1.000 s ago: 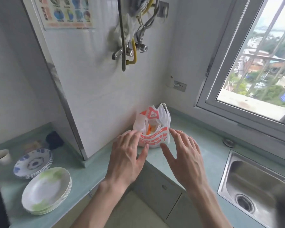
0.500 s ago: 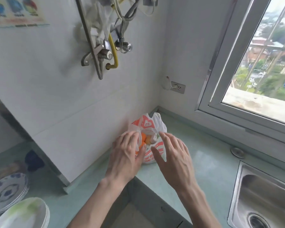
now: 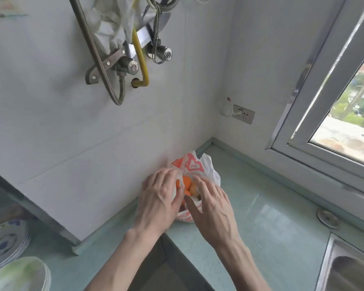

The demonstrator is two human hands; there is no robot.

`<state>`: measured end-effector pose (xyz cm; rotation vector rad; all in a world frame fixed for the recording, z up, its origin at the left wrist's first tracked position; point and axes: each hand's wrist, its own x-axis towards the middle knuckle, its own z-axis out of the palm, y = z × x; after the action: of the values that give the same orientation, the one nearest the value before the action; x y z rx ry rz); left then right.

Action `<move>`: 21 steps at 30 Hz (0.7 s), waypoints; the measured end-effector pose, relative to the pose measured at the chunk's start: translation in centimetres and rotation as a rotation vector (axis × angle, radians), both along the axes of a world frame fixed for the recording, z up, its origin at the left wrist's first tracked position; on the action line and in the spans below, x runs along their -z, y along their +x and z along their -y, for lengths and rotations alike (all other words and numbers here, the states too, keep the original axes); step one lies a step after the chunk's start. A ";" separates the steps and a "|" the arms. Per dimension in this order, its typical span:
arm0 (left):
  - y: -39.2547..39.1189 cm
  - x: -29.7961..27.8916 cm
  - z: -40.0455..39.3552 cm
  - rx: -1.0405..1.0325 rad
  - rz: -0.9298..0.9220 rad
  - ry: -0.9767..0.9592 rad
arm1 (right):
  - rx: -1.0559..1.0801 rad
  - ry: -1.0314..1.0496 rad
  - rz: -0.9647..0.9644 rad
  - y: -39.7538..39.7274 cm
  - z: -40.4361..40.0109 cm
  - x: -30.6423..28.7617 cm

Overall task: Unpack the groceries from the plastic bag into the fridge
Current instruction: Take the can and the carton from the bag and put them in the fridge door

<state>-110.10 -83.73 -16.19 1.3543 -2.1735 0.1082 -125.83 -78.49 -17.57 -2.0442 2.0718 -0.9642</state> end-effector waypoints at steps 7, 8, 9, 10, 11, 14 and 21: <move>2.0 2.3 2.1 -0.076 0.025 0.147 | -0.041 0.114 0.052 -0.4 3.3 1.9; 2.1 2.7 2.6 -0.078 0.024 0.166 | -0.044 0.130 0.055 -0.4 3.8 2.2; 2.2 3.1 3.0 -0.074 0.022 0.181 | -0.045 0.146 0.055 -0.4 4.3 2.4; 2.1 3.4 3.5 -0.067 0.019 0.189 | -0.044 0.163 0.055 -0.4 4.8 2.6; 1.9 3.7 3.9 -0.057 0.012 0.189 | -0.042 0.176 0.056 -0.3 5.3 2.9; 1.0 4.4 5.0 -0.013 -0.033 0.160 | -0.022 0.213 0.066 0.1 6.7 3.6; -0.8 6.9 8.6 0.112 0.005 0.263 | 0.024 0.389 0.048 -0.3 10.1 6.1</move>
<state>-110.91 -92.36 -23.13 1.3669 -2.3244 -0.2240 -126.08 -88.62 -23.66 -1.7833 2.0651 -0.5494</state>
